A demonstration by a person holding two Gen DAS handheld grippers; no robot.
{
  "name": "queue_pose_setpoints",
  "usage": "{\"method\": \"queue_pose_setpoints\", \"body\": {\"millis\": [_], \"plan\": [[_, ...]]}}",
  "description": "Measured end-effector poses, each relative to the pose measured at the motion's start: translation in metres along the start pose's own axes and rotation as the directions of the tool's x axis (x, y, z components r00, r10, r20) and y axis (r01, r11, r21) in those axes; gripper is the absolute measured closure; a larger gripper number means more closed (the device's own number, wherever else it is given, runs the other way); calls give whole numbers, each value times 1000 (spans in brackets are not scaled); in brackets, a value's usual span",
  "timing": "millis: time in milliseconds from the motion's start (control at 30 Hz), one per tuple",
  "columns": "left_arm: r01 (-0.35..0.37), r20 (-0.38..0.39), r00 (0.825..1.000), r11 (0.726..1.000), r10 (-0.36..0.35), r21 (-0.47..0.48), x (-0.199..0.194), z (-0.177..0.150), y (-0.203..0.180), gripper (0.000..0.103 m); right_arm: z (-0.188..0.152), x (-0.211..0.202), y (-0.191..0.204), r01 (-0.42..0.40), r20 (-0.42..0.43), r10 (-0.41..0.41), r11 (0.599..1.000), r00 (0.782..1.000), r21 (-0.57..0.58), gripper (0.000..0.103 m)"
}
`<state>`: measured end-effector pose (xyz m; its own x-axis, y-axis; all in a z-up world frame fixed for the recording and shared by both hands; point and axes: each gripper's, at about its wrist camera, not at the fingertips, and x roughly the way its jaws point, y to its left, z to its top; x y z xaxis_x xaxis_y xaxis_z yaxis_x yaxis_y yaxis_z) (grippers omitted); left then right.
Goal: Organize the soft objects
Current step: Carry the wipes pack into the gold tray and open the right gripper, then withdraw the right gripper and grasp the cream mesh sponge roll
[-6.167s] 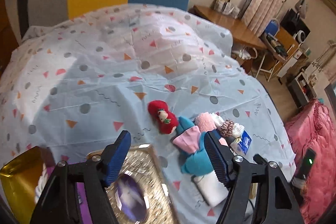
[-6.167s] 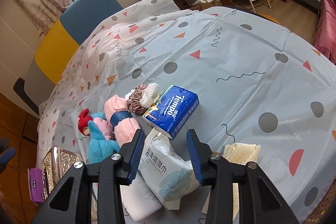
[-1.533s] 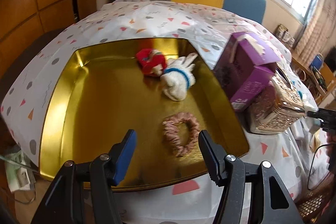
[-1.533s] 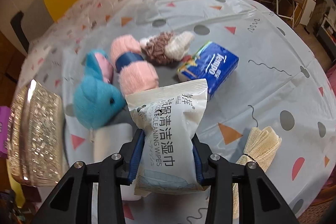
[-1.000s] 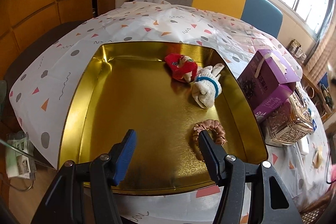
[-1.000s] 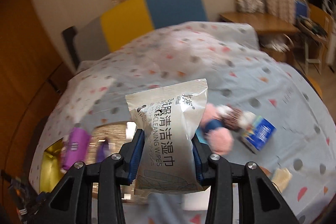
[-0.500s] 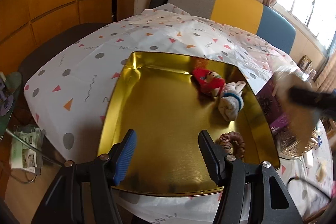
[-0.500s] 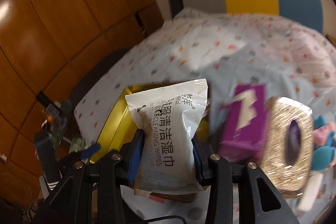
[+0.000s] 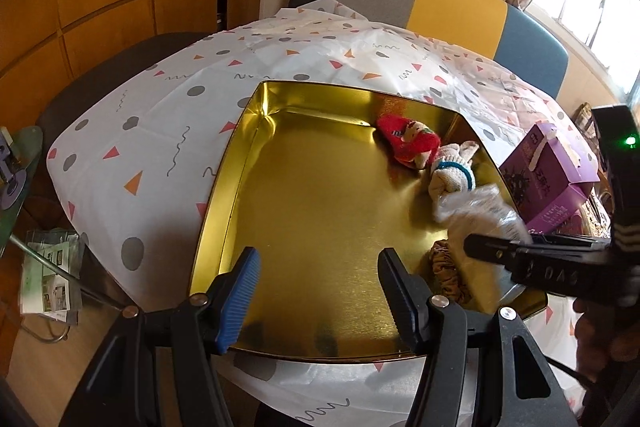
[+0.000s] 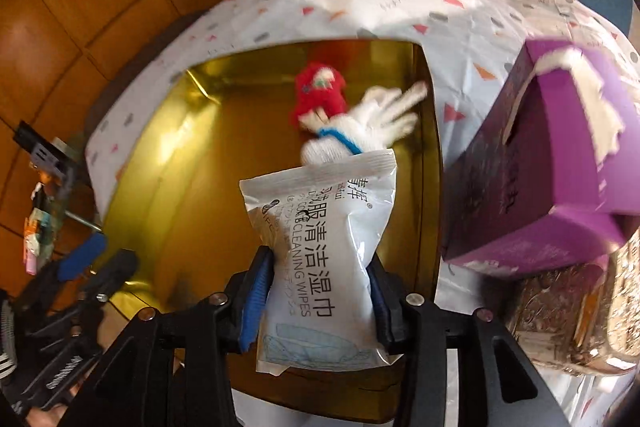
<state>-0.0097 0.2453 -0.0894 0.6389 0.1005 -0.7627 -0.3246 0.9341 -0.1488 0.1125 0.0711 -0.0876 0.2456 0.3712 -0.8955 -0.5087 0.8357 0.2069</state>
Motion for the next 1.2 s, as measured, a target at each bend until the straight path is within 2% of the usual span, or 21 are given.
{"method": "queue_pose_setpoints", "body": {"millis": [33, 100, 167, 467, 700, 833, 1000, 1200], "plan": [[1, 4, 1000, 1000, -1, 0, -1, 0, -1, 41, -1, 0, 1, 3, 5, -3, 1000, 1000, -9, 56], [4, 7, 1000, 1000, -4, 0, -1, 0, -1, 41, -4, -2, 4, 19, 18, -18, 1000, 1000, -24, 45], [4, 9, 1000, 1000, -4, 6, -2, 1, -3, 41, -7, -10, 4, 30, 50, -27, 999, 998, -44, 39], [15, 28, 999, 1000, -16, 24, -11, 2, -10, 38, -19, -57, 6, 73, 199, -58, 995, 978, -72, 39], [18, 48, 999, 997, -21, 77, -19, 2, -24, 37, -36, -103, -14, 97, 309, -70, 992, 949, -75, 39], [17, 68, 997, 993, -25, 120, -25, 1, -35, 35, -49, -129, -44, 131, 362, -113, 991, 925, -25, 39], [19, 84, 996, 986, -33, 165, -31, 0, -49, 35, -69, -159, -102, 191, 390, -217, 976, 895, 106, 39], [41, 76, 995, 977, -59, 211, -32, -3, -64, 35, -98, -180, -192, 274, 327, -378, 906, 866, 322, 39]]}}
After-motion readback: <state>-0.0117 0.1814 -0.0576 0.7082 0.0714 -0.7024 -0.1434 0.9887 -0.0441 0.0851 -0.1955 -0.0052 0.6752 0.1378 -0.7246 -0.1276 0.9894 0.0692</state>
